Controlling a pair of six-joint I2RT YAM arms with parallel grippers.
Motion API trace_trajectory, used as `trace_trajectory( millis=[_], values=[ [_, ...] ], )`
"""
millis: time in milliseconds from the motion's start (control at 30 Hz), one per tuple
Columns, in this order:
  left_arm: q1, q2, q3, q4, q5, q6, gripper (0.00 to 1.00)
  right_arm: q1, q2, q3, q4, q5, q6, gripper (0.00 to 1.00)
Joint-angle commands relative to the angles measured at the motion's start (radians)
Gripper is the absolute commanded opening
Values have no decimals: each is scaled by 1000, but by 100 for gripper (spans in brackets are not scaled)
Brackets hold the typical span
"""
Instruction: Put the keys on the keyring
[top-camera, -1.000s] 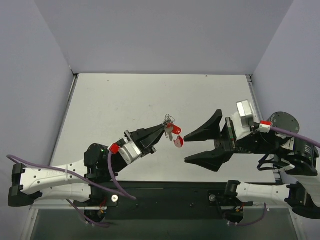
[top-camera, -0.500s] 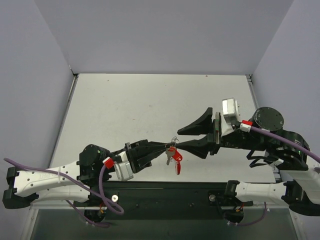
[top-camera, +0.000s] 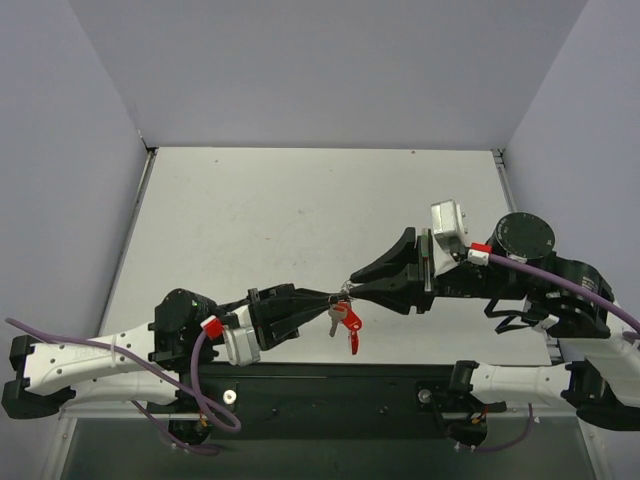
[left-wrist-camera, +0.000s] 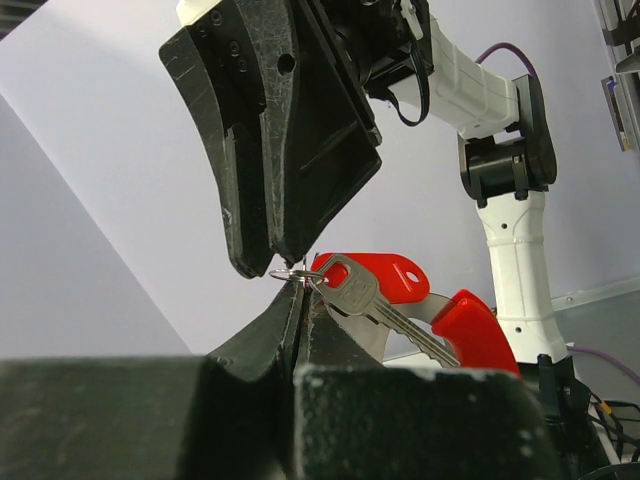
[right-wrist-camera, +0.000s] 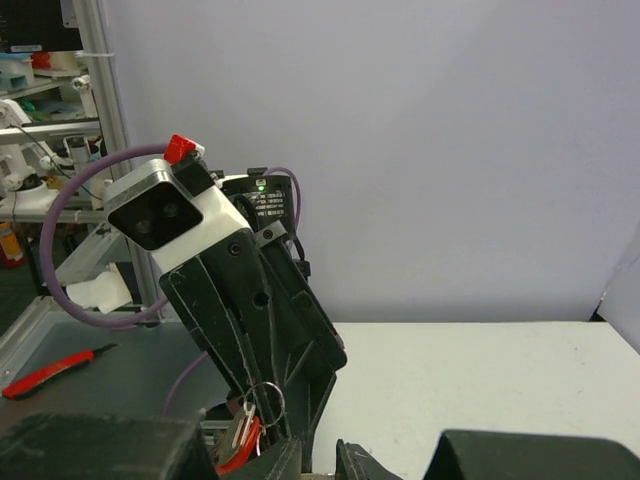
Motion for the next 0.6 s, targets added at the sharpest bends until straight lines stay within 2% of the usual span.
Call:
trace_trajectory(
  millis=[0, 567],
  values=[
    [0, -25, 47, 36, -10, -11, 0, -5, -23, 18, 22, -54, -2, 21],
    [2, -17, 76, 25, 1, -2, 0, -5, 14, 19, -15, -126, 18, 18]
  ],
)
